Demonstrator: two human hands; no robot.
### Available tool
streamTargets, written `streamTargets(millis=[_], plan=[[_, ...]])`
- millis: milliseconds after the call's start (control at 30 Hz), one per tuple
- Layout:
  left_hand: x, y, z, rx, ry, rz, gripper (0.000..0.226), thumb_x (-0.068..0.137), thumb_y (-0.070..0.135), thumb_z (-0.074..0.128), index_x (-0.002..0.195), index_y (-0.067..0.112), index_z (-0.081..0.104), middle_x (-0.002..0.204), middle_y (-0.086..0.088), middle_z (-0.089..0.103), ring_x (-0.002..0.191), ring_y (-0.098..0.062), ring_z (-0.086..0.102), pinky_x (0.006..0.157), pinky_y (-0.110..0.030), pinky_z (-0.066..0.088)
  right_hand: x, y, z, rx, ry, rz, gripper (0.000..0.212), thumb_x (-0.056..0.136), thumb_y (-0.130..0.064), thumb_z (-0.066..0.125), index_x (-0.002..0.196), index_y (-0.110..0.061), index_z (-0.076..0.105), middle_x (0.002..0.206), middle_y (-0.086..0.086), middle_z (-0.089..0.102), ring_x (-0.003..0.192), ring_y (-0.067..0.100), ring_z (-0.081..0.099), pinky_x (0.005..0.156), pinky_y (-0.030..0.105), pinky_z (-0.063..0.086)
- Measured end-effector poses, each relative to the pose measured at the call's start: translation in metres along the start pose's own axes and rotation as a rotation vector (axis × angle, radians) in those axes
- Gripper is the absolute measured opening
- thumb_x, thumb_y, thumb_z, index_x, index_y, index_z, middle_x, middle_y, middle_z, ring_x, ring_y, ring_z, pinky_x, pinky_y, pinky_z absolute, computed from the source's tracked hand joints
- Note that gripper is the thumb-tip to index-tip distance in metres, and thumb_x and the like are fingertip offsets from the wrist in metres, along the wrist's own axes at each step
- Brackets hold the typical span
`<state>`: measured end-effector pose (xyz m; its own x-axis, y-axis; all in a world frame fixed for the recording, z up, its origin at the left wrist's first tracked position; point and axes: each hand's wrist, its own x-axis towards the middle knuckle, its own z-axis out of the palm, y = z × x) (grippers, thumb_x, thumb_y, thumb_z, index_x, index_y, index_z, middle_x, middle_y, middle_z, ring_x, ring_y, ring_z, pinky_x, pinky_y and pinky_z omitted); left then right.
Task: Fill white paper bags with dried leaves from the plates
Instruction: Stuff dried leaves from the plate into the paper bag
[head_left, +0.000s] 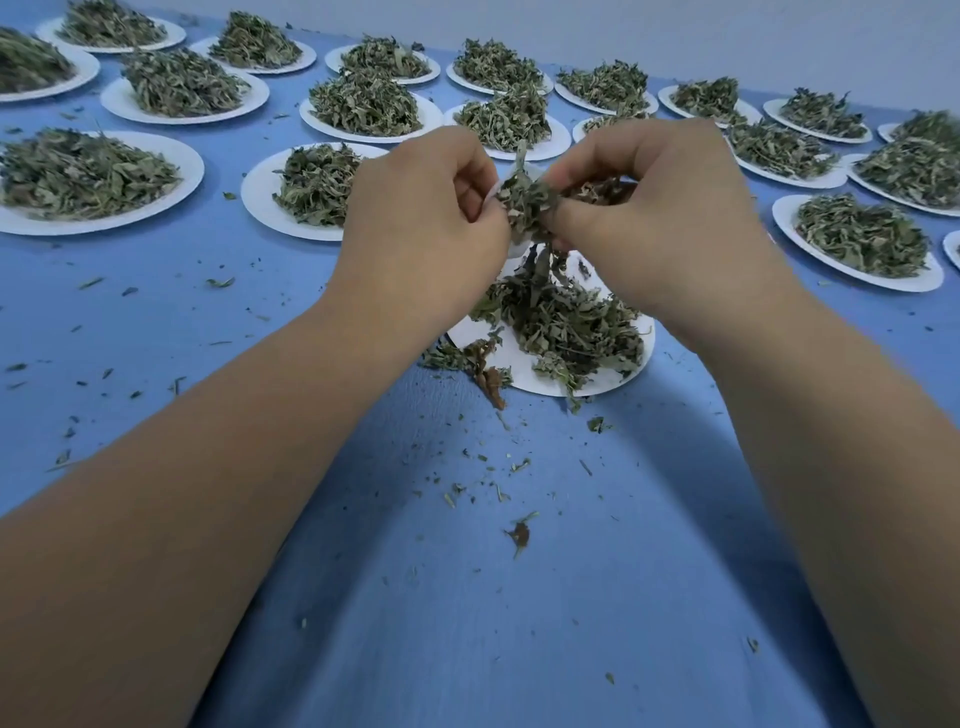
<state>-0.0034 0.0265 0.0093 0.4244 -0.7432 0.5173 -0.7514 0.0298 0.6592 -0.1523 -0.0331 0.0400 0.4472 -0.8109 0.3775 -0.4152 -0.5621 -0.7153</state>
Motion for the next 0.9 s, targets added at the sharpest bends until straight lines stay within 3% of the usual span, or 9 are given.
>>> streamTargets(millis=[67, 133, 267, 367, 433, 567, 667, 800, 900], plan=[[-0.001, 0.002, -0.001, -0.032, -0.015, 0.004, 0.015, 0.081, 0.014, 0.057, 0.088, 0.021, 0.068, 0.068, 0.01, 0.061, 0.059, -0.001, 0.051, 0.06, -0.014, 0.044, -0.001, 0.001, 0.003, -0.138, 0.016, -0.075, 0.007, 0.08, -0.021, 0.074, 0.079, -0.028, 0.074, 0.068, -0.018, 0.065, 0.064, 0.002, 0.062, 0.057, 0.011, 0.042], [-0.002, 0.003, -0.002, -0.064, -0.046, 0.005, 0.017, 0.08, 0.012, 0.057, 0.087, 0.022, 0.069, 0.065, 0.011, 0.06, 0.057, 0.001, 0.051, 0.058, -0.012, 0.043, -0.002, 0.003, 0.006, -0.237, 0.03, -0.108, 0.009, 0.08, -0.02, 0.071, 0.08, -0.029, 0.071, 0.069, -0.022, 0.06, 0.065, 0.001, 0.058, 0.055, 0.006, 0.037], [0.002, 0.004, -0.003, -0.093, -0.126, -0.019, 0.019, 0.083, 0.01, 0.063, 0.08, 0.027, 0.071, 0.068, 0.004, 0.067, 0.057, -0.011, 0.056, 0.054, -0.018, 0.043, 0.001, 0.012, 0.007, -0.173, 0.049, -0.07, 0.023, 0.074, -0.012, 0.068, 0.091, -0.027, 0.062, 0.088, -0.014, 0.065, 0.076, 0.005, 0.062, 0.061, 0.017, 0.043], [0.003, 0.003, -0.006, -0.156, -0.216, -0.028, 0.015, 0.09, 0.014, 0.069, 0.082, 0.026, 0.072, 0.069, 0.006, 0.067, 0.068, -0.023, 0.068, 0.061, -0.026, 0.051, 0.004, 0.017, 0.003, -0.131, -0.077, -0.072, 0.041, 0.079, -0.012, 0.067, 0.113, -0.033, 0.062, 0.114, -0.011, 0.063, 0.068, 0.012, 0.059, 0.065, 0.026, 0.047], [0.004, 0.002, -0.008, -0.162, -0.241, -0.013, 0.011, 0.091, 0.015, 0.07, 0.084, 0.024, 0.072, 0.07, 0.007, 0.067, 0.072, -0.026, 0.069, 0.066, -0.034, 0.054, 0.006, 0.02, 0.004, -0.123, -0.111, -0.079, 0.031, 0.082, -0.013, 0.069, 0.106, -0.032, 0.07, 0.101, -0.009, 0.07, 0.069, 0.007, 0.061, 0.066, 0.024, 0.049], [0.004, -0.002, -0.007, -0.127, -0.166, 0.011, 0.014, 0.088, 0.014, 0.069, 0.083, 0.027, 0.071, 0.069, 0.003, 0.066, 0.06, -0.01, 0.057, 0.057, -0.018, 0.042, 0.012, 0.022, 0.009, -0.115, 0.0, -0.036, 0.014, 0.077, -0.019, 0.072, 0.078, -0.032, 0.068, 0.07, -0.012, 0.067, 0.059, -0.001, 0.057, 0.057, 0.018, 0.047], [-0.001, 0.002, -0.005, -0.089, -0.155, 0.066, 0.01, 0.087, 0.015, 0.07, 0.084, 0.025, 0.07, 0.067, 0.009, 0.061, 0.056, -0.001, 0.05, 0.055, -0.007, 0.038, 0.015, 0.023, 0.013, -0.146, 0.026, -0.03, 0.013, 0.074, -0.021, 0.07, 0.075, -0.031, 0.063, 0.065, -0.013, 0.06, 0.054, -0.002, 0.051, 0.051, 0.014, 0.038], [-0.005, 0.008, -0.004, -0.156, -0.153, 0.107, 0.004, 0.086, 0.016, 0.071, 0.087, 0.02, 0.071, 0.072, 0.008, 0.063, 0.06, 0.0, 0.051, 0.06, -0.013, 0.045, 0.017, 0.024, 0.02, -0.232, 0.081, -0.07, 0.014, 0.072, -0.011, 0.064, 0.081, -0.021, 0.059, 0.065, -0.01, 0.052, 0.06, 0.005, 0.045, 0.052, 0.021, 0.033], [-0.004, 0.007, -0.004, -0.111, -0.133, 0.125, 0.006, 0.085, 0.016, 0.069, 0.087, 0.021, 0.07, 0.072, 0.008, 0.063, 0.062, 0.0, 0.052, 0.061, -0.009, 0.043, 0.018, 0.024, 0.02, -0.227, 0.083, -0.039, 0.017, 0.072, -0.008, 0.063, 0.083, -0.02, 0.057, 0.068, -0.011, 0.051, 0.063, 0.006, 0.046, 0.054, 0.024, 0.035]])
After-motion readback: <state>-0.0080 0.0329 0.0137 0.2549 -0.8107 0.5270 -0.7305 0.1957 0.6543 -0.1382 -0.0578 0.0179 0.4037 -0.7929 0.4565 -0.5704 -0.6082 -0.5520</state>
